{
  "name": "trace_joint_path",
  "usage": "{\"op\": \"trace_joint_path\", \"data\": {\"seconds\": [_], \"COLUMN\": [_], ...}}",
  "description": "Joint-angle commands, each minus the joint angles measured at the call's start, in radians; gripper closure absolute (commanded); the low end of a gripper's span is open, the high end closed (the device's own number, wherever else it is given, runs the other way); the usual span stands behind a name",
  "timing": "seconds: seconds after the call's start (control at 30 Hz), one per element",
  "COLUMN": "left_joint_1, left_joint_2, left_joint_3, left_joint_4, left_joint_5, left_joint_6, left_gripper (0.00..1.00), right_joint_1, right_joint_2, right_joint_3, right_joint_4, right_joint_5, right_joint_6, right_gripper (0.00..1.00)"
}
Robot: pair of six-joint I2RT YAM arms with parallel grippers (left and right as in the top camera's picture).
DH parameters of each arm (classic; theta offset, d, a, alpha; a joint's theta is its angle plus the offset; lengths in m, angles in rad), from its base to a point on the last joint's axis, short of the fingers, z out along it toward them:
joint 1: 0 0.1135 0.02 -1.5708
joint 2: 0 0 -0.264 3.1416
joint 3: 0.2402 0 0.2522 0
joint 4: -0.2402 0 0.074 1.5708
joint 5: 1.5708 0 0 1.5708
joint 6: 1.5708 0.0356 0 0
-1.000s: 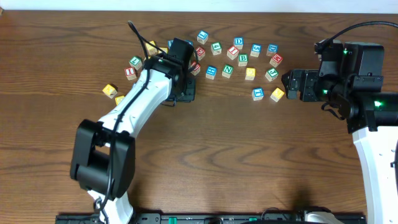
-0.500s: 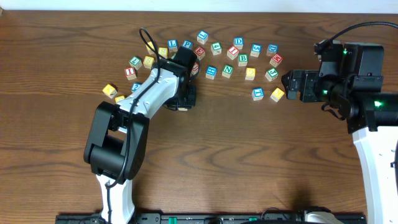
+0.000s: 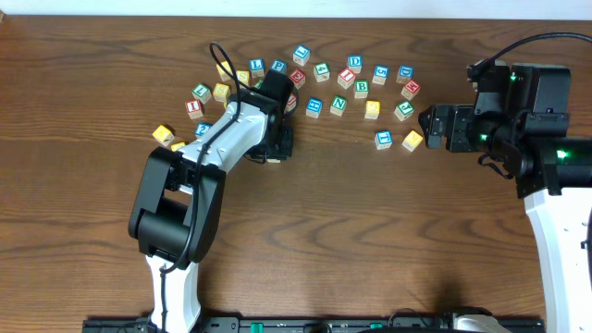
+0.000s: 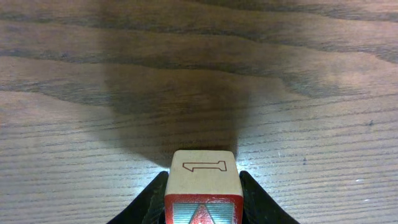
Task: Spell out AI2
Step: 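Carry the A block forward and set it down in open space, then reach the right gripper to the red I block and grasp it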
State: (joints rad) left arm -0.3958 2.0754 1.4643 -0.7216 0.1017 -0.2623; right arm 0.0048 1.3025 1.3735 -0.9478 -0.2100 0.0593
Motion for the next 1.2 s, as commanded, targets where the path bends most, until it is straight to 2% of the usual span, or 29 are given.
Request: {"op": "trace_joint_path", "data": {"seconds": [0.0,0.27,0.47,0.7,0.8,0.97,1.07,1.17], "left_joint_1": [0.002,0.002,0.002,0.045,0.086,0.161,0.214,0.267], "left_joint_2": [0.012,0.012,0.009,-0.063,-0.122,-0.255,-0.35,-0.419], "left_joint_3": [-0.006,-0.006,-0.004,0.083,0.129,0.168,0.168,0.168], "left_joint_4": [0.001,-0.002,-0.003,-0.06,-0.11,-0.16,-0.164,-0.164], "left_joint_5": [-0.009,-0.009,-0.008,-0.009,-0.008,-0.009,-0.01,-0.01], "left_joint_6": [-0.001,-0.002,-0.002,0.06,0.066,0.087,0.113,0.113], "left_gripper": [0.64,0.56,0.45,0.34,0.33,0.32,0.3,0.29], "right_joint_1": [0.003,0.003,0.003,0.003,0.003,0.015,0.047,0.109], "right_joint_2": [0.007,0.007,0.007,0.007,0.007,0.028,0.099,0.243], "right_joint_3": [0.019,0.019,0.019,0.019,0.019,0.023,0.085,0.257], "right_joint_4": [-0.003,-0.006,-0.006,0.032,0.06,0.162,0.163,0.084], "right_joint_5": [-0.007,-0.007,-0.007,-0.033,-0.071,-0.066,-0.066,-0.047], "right_joint_6": [-0.008,-0.008,-0.008,0.0,0.0,0.151,0.207,0.206], "right_gripper": [0.01,0.01,0.01,0.01,0.01,0.05,0.1,0.12]}}
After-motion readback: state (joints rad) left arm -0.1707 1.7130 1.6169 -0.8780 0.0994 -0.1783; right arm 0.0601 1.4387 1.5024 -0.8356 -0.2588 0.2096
